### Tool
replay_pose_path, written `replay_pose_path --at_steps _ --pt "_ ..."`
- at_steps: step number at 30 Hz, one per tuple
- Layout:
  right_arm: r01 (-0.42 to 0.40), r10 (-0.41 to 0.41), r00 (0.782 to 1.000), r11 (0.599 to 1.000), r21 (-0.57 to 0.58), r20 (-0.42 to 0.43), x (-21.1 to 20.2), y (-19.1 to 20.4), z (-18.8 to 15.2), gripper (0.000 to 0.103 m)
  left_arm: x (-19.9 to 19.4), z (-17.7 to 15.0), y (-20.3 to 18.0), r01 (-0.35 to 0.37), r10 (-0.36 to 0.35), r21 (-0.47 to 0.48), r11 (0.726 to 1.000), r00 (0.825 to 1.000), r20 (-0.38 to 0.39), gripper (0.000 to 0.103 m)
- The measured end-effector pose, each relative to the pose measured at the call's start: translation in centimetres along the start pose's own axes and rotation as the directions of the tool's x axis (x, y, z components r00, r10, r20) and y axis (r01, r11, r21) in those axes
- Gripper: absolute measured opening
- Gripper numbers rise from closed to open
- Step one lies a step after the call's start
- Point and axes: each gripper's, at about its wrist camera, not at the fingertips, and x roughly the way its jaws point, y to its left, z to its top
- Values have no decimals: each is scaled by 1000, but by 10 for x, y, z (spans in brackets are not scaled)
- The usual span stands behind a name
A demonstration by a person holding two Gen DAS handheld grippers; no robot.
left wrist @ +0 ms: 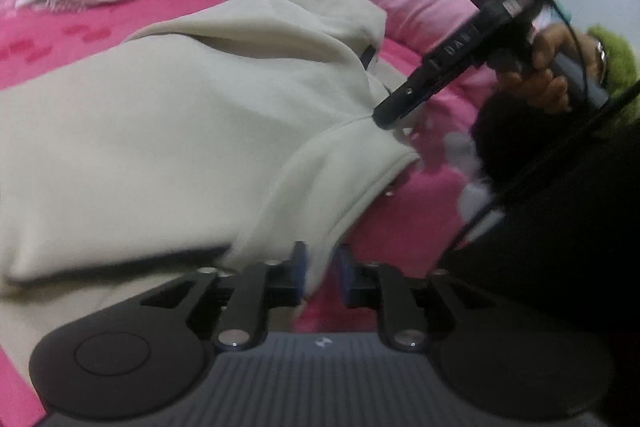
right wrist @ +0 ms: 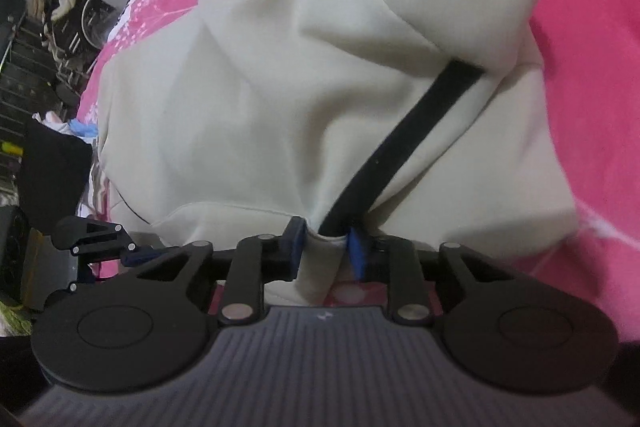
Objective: Fold clothes
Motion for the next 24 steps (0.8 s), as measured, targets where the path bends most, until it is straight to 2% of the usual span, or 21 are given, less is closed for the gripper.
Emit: replay_pose_path --at_steps 1,3,5,6,8,11,13,15,16,18,19,20,22,24 --pt "17 -17 1000 1000 -25 5 -8 3 0 33 -9 -2 2 13 -13 -18 1000 1000 4 33" --pt "50 -49 999 996 -75 17 -26 11 0 34 -28 -4 8 35 -33 -61 998 999 25 36" --pt "65 -58 997 990 -122 56 -52 16 5 34 -44 0 15 26 -17 -111 993 997 79 38" --pt "70 -57 993 989 -129 102 -66 14 11 34 -50 3 20 16 -1 -136 991 993 114 41" --pt "87 -63 970 992 -91 235 -89 2 31 47 -49 15 27 -10 43 -171 985 981 188 43" --pt "103 -89 911 995 -13 404 -106 -23 67 50 -22 38 32 -21 75 -204 979 963 260 43" --pt "118 -121 883 992 34 454 -94 -36 98 50 3 48 29 -41 85 -186 982 967 239 42" --pt "126 -139 887 990 58 440 -72 -49 125 50 22 47 23 -86 116 -151 985 973 200 42" --pt "127 -143 897 990 67 417 -59 -54 136 48 25 42 22 -94 123 -149 984 973 194 42" --pt "122 -143 924 989 79 354 -34 -62 150 18 31 31 21 -111 136 -146 983 974 181 42" --pt "103 -123 929 992 76 348 -29 -62 150 9 31 27 23 -100 131 -167 981 973 189 42" --pt "76 -95 924 995 66 370 -32 -61 144 6 28 23 25 -87 125 -190 978 972 197 42" --pt "44 -68 892 997 63 447 -47 -62 127 5 25 16 31 -66 113 -221 973 971 209 41" --pt "-30 -63 853 985 170 518 -60 -86 111 4 24 13 37 -41 96 -247 968 972 215 40"
